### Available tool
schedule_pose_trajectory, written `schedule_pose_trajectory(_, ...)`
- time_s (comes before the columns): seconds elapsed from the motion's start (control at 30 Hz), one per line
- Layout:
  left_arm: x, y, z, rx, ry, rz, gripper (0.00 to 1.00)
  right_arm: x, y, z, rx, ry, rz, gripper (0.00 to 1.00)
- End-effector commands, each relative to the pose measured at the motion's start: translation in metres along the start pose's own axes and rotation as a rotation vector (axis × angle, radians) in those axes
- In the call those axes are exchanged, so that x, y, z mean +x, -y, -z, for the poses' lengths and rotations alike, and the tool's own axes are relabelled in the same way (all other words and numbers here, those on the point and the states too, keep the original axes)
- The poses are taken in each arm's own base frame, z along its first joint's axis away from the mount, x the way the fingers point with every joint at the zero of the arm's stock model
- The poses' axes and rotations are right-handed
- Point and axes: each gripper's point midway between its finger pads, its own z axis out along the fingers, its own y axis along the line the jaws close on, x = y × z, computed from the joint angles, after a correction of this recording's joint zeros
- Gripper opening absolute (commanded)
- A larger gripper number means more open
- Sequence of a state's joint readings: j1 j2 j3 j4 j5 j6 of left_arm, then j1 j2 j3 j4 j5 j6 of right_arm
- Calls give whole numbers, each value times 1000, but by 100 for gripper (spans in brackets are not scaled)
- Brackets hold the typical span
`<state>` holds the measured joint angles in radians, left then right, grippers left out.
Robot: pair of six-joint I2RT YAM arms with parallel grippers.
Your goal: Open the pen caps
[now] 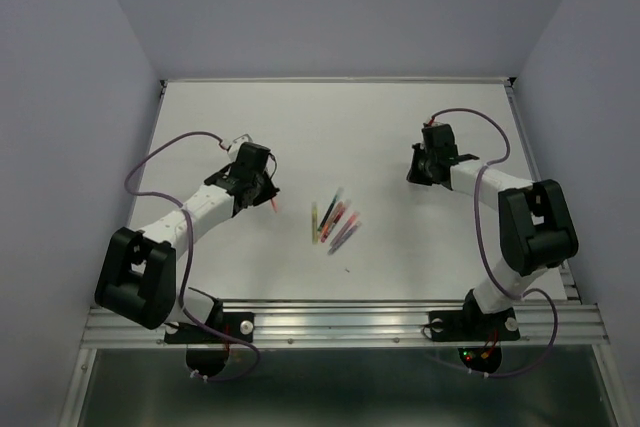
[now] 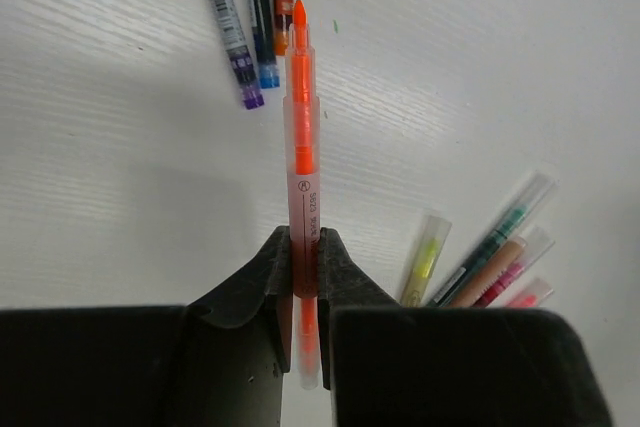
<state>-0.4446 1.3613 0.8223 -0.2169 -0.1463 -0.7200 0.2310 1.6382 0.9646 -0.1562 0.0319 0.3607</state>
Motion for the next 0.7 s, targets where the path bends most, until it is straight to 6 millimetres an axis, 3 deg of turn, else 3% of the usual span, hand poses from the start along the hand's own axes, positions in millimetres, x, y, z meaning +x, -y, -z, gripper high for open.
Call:
schedule_pose_trajectory(0.0,-25,-13,0,-71,45,44,0,-9,4,-9,79,20,59,13)
schedule_pose_trajectory(0.13,-31,-27,-10,-101,39,76,0,-7,8,-14,116,14,71,18)
schedule_pose_trajectory(0.3,-35,-40,-25,-140,10,97,0,-2,8,-17,130,-3,79,34)
schedule_pose_trajectory(0.67,-37,-52,-45,-178,-28,124,0,-13,6,0,144,31,70,38)
